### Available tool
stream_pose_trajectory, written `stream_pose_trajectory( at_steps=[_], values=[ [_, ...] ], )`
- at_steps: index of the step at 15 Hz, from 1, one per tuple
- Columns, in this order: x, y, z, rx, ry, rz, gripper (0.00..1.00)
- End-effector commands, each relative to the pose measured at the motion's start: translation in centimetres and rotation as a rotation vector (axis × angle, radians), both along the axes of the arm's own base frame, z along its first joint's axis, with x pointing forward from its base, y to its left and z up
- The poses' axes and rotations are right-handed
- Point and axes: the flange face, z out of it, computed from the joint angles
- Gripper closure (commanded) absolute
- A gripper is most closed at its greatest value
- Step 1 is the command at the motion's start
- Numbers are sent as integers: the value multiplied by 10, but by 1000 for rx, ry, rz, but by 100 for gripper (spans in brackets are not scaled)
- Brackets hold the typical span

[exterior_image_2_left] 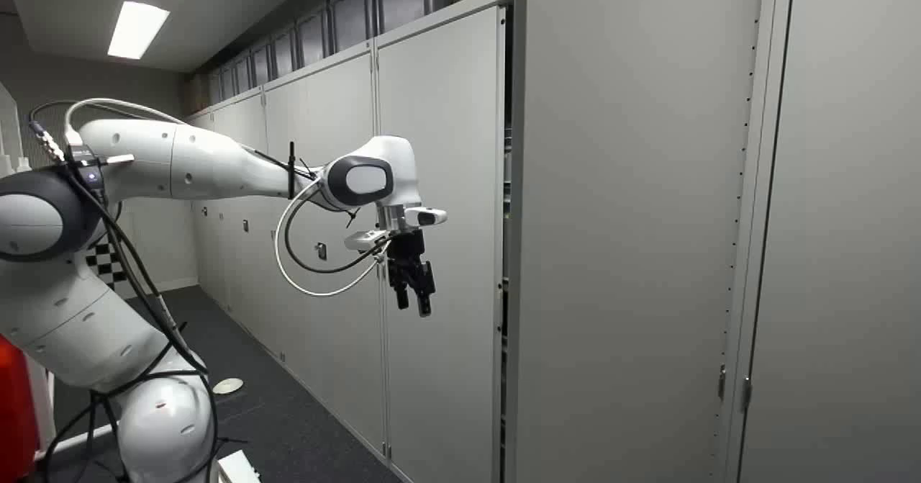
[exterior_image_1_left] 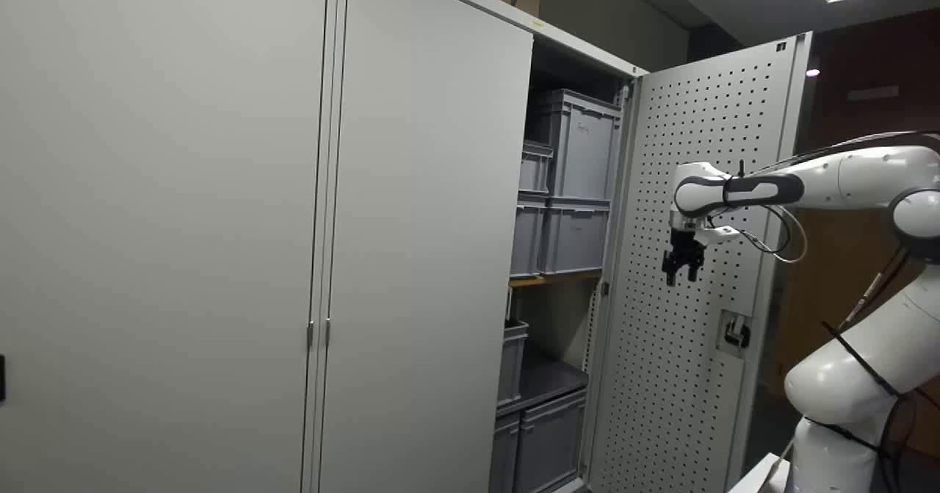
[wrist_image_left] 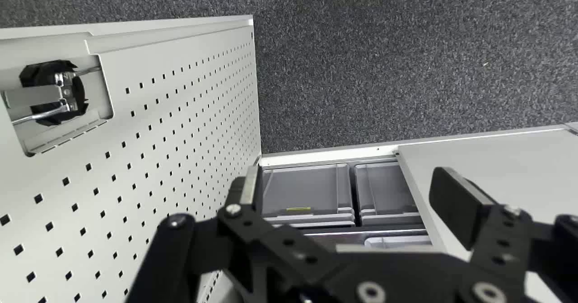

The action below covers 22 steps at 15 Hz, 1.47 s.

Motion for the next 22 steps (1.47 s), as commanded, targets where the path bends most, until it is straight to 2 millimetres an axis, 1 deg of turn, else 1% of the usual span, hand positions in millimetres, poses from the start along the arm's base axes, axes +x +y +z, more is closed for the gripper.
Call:
stream_pose_trajectory(
  at_steps=[1, 16, 18, 22],
  values=[
    [0, 0, 0, 0, 1, 0, 0],
    [0, 0, 1, 0, 0, 0, 0],
    [-4, -7, 3, -23, -19, -3, 0],
    [-15, -18, 0, -72, -48, -5, 0]
  ],
)
